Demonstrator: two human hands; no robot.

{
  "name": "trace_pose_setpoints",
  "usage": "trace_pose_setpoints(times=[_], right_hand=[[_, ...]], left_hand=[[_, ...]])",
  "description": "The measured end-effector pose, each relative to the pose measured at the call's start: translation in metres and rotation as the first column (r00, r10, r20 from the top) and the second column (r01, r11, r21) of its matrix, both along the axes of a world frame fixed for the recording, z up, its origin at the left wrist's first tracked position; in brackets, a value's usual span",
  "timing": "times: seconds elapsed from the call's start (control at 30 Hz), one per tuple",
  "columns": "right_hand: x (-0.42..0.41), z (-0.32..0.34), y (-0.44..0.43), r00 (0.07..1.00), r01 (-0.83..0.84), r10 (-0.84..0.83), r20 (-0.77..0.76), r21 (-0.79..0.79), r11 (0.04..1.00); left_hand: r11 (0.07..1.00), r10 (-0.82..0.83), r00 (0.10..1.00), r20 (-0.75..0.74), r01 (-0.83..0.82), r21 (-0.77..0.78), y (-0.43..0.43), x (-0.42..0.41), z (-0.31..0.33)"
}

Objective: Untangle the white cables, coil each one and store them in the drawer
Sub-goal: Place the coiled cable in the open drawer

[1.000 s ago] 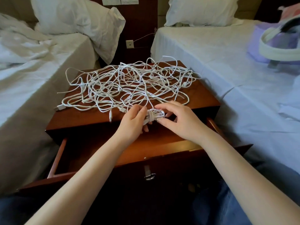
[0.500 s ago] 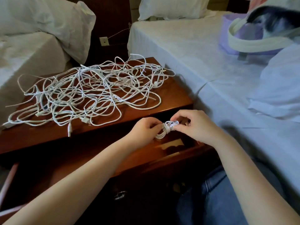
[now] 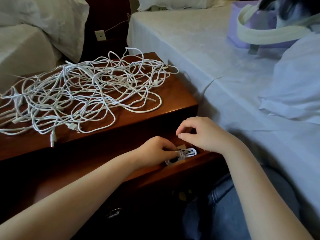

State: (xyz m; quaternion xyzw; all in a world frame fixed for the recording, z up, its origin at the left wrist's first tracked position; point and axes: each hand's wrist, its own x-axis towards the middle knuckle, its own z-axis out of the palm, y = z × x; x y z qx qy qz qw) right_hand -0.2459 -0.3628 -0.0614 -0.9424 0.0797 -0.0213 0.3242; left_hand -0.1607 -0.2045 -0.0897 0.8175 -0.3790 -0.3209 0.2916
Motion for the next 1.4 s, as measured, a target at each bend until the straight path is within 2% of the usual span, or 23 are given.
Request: trace_pose_setpoints(times=[0.3, 0.4, 0.47, 0.53, 0.6, 0.63, 0.9, 1.13, 1.27, 1.4], right_hand=[[0.000, -0.004, 0.001, 1.000, 0.019, -0.019, 0.015, 0.018, 1.000], [-0.002, -0.004, -0.001, 0.987, 0.100, -0.108, 0.115, 0.074, 0.992], [-0.002, -0.003, -0.002, 0.974, 0.140, -0.154, 0.167, 0.093, 0.986], [-0.002, -0.004, -0.002, 0.971, 0.149, -0.162, 0.173, 0.088, 0.985], [-0.002, -0.004, -0.002, 0.975, 0.149, -0.159, 0.156, 0.076, 0.986], [-0.002, -0.004, -0.002, 0.976, 0.149, -0.159, 0.150, 0.074, 0.986], [-0.004, -0.005, -0.002, 0.975, 0.150, -0.160, 0.153, 0.077, 0.986], [-0.002, -0.003, 0.001, 0.977, 0.147, -0.156, 0.146, 0.069, 0.987], [-0.001, 0.002, 0.008, 0.986, 0.110, -0.115, 0.119, 0.047, 0.993], [0.011, 0.015, 0.027, 0.991, 0.043, -0.043, 0.128, 0.004, 0.999]], left_hand=[[1.000, -0.009, 0.999, 0.042, 0.009, 0.005, 0.000, 0.001, -0.003], [0.991, 0.125, 0.990, 0.059, -0.122, -0.053, 0.003, 0.003, -0.005], [0.953, 0.282, 0.957, -0.063, -0.287, -0.100, 0.005, 0.005, -0.006], [0.909, 0.373, 0.888, -0.269, -0.408, -0.084, 0.004, 0.003, -0.004], [0.896, 0.385, 0.823, -0.418, -0.442, -0.044, -0.002, -0.003, -0.003], [0.902, 0.379, 0.818, -0.433, -0.430, -0.023, -0.006, -0.007, -0.003], [0.945, 0.326, 0.910, -0.258, -0.308, 0.106, -0.029, -0.011, -0.005], [0.964, 0.261, 0.964, -0.057, -0.257, 0.066, -0.024, -0.007, -0.002], [0.956, 0.293, 0.954, -0.062, -0.292, 0.019, -0.009, 0.001, 0.010], [0.932, 0.334, 0.941, -0.052, -0.338, -0.133, 0.028, 0.013, 0.034]])
